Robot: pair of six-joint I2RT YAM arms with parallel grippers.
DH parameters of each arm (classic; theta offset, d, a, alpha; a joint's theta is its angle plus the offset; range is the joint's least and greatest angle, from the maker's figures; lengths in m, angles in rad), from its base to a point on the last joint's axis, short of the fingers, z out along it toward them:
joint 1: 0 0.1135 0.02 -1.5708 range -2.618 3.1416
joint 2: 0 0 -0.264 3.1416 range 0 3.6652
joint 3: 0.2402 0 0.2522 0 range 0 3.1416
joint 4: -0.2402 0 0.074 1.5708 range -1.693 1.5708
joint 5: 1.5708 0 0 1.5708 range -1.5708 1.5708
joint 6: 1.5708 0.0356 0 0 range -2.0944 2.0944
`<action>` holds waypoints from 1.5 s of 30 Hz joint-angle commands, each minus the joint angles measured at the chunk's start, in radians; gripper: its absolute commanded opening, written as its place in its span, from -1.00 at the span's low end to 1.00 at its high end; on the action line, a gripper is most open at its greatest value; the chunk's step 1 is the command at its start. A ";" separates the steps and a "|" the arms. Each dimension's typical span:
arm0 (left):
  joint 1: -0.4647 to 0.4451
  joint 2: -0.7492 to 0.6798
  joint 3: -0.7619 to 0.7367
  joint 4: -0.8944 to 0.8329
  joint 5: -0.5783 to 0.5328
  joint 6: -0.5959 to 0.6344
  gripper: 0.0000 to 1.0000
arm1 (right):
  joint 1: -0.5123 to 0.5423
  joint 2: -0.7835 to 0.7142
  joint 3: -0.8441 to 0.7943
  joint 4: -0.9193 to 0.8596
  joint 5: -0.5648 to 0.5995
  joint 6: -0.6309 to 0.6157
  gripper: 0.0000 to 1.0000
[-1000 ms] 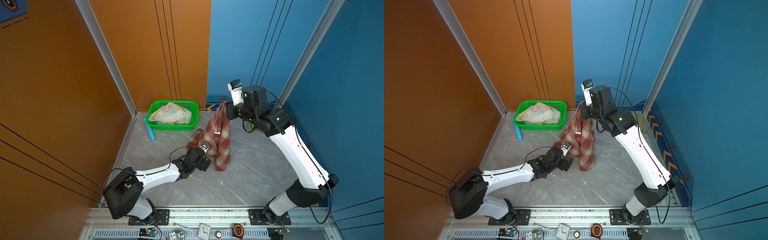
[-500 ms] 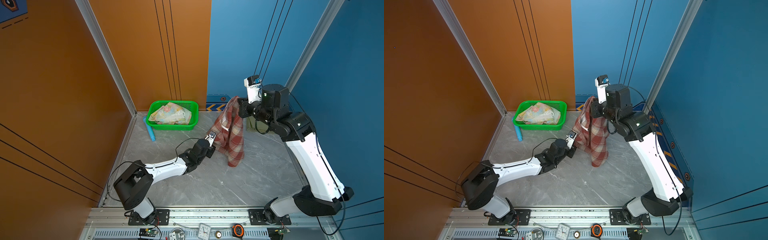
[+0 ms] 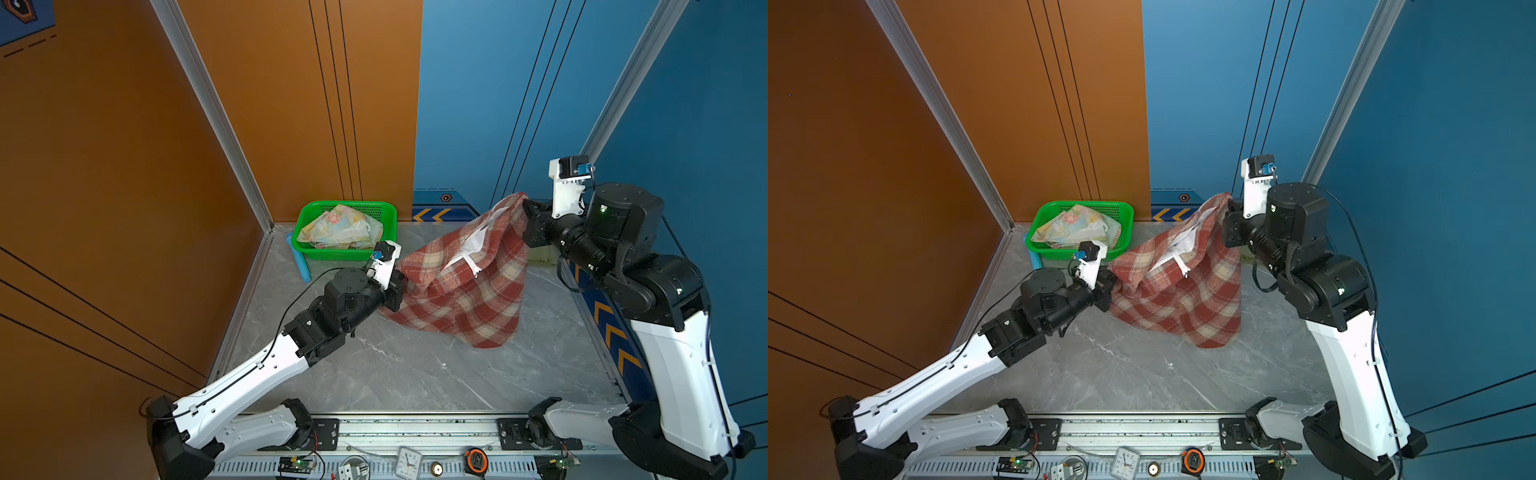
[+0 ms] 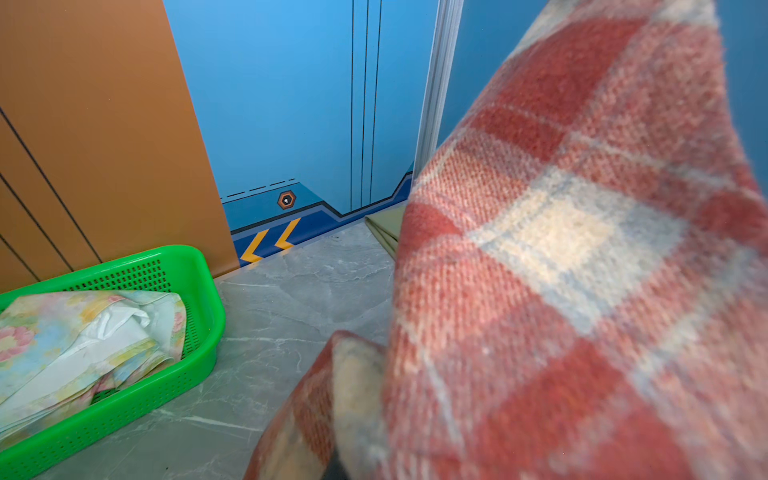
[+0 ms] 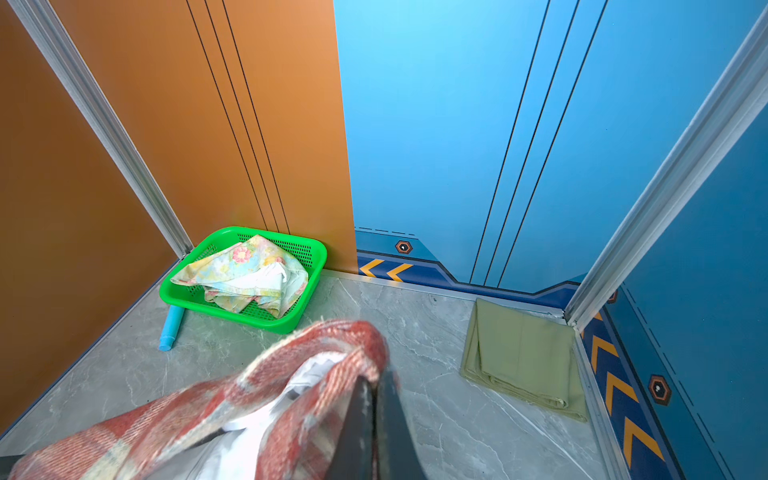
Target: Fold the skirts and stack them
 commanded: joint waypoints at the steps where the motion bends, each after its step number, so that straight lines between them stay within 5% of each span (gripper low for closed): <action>1: -0.010 0.020 0.055 -0.069 0.134 -0.102 -1.00 | -0.038 0.003 0.055 -0.079 0.054 0.022 -1.00; 5: 0.067 0.095 0.021 -0.007 0.272 -0.259 -1.00 | -0.156 0.071 0.012 -0.097 -0.095 0.084 -1.00; 10: 0.283 0.308 0.012 0.120 0.491 -0.474 -0.93 | -0.218 0.300 -0.047 -0.021 -0.201 0.139 -1.00; 11: 0.319 0.387 0.044 0.132 0.541 -0.494 -0.46 | -0.226 0.366 -0.030 -0.010 -0.212 0.143 -1.00; 12: 0.347 0.450 0.079 0.138 0.564 -0.511 0.03 | -0.232 0.433 -0.001 -0.009 -0.223 0.150 -0.61; 14: 0.380 0.541 0.156 0.107 0.566 -0.529 0.50 | -0.234 0.528 0.041 -0.020 -0.213 0.174 0.22; 15: 0.392 0.577 0.195 0.066 0.563 -0.532 0.89 | -0.234 0.555 0.042 -0.026 -0.209 0.187 0.46; 16: 0.396 0.591 0.216 0.040 0.554 -0.534 0.97 | -0.232 0.560 0.024 -0.024 -0.202 0.194 0.58; 19: 0.392 0.570 0.213 -0.016 0.522 -0.513 0.96 | -0.234 0.526 -0.092 -0.011 -0.166 0.217 0.86; 30: 0.297 0.370 -0.009 -0.299 0.323 -0.425 1.00 | -0.204 0.226 -0.698 0.158 -0.153 0.371 0.78; 38: 0.112 0.381 -0.173 -0.296 0.206 -0.412 0.86 | -0.183 0.154 -0.821 0.217 -0.223 0.412 0.77; 45: 0.089 0.513 -0.156 -0.080 0.140 -0.323 0.86 | -0.160 0.110 -0.845 0.231 -0.236 0.401 0.76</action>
